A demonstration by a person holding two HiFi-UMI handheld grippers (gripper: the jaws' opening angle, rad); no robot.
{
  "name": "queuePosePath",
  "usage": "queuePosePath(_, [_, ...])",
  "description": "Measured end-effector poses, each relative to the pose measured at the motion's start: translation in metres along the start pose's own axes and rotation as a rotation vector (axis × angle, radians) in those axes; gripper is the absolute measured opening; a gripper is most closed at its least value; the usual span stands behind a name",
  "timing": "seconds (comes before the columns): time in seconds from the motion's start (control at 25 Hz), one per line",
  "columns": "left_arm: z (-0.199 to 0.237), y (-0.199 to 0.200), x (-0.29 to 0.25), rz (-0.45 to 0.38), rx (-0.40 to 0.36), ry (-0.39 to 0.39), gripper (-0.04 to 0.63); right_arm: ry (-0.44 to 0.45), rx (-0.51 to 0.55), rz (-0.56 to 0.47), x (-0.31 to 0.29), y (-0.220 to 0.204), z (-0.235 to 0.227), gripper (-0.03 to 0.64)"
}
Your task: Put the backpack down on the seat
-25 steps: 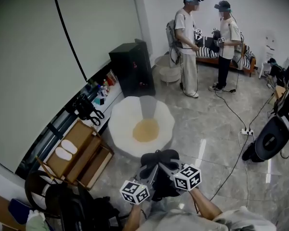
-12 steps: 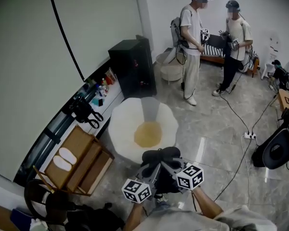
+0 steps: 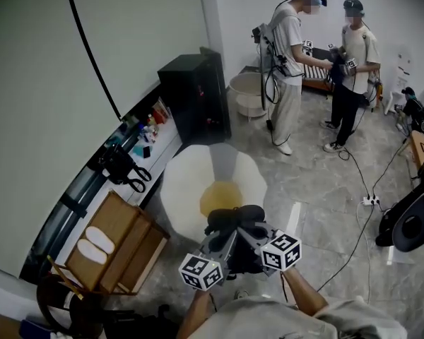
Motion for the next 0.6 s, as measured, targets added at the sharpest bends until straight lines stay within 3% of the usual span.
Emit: queuePosePath(0.6, [0.023, -0.027, 0.009, 0.044, 0.066, 0.016, 0.043, 0.005, -0.031, 0.056, -0.022, -0.031, -0.002, 0.04])
Point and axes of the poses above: the fingertips, and each gripper's own axes: x backward along the fingers, z to its left, y out of its top, the point moved 4 cm from there along x, backward along the fingers, and after that the axes turned 4 degrees about -y, right-handed, at the moved point
